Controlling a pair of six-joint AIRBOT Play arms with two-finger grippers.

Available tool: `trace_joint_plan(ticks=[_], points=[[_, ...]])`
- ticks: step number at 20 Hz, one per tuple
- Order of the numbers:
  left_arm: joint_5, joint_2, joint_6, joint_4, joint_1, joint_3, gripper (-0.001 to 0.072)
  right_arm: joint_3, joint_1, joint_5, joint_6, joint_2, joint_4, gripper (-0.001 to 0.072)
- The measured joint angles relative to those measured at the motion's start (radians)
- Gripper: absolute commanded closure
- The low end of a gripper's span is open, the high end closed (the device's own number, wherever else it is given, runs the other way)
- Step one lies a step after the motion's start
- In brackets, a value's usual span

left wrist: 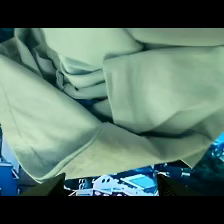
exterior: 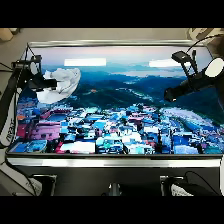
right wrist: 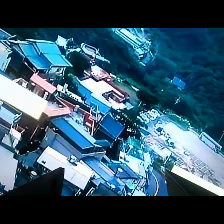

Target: Fold the shirts.

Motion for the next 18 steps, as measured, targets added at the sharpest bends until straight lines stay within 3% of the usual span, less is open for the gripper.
trace_joint_plan(ticks=[4,5,6,7,11,18], points=[[0.047,-0.089,-0.023,-0.038,0.039,0.026,0.0021,0.000,0.000,-0.006,0.000,0.000,0.012,0.0041],[0.062,-0.105,-0.026,-0.050,0.042,0.028,0.0138,0.000,0.000,-0.005,0.000,0.000,0.013,0.0041],[0.072,-0.117,-0.027,-0.052,0.043,0.030,0.0476,0.000,0.000,-0.005,0.000,0.000,0.015,0.0041],[0.076,-0.127,-0.029,-0.057,0.046,0.031,0.0669,0.000,0.000,-0.003,0.000,0.000,0.016,0.0042],[0.082,-0.110,-0.008,-0.112,0.040,0.045,0.0684,0.003,0.000,-0.012,0.000,0.003,0.018,0.0042],[0.157,0.230,0.216,-0.238,-0.150,0.103,0.0684,0.115,0.000,-0.085,-0.020,0.103,-0.082,0.0041]])
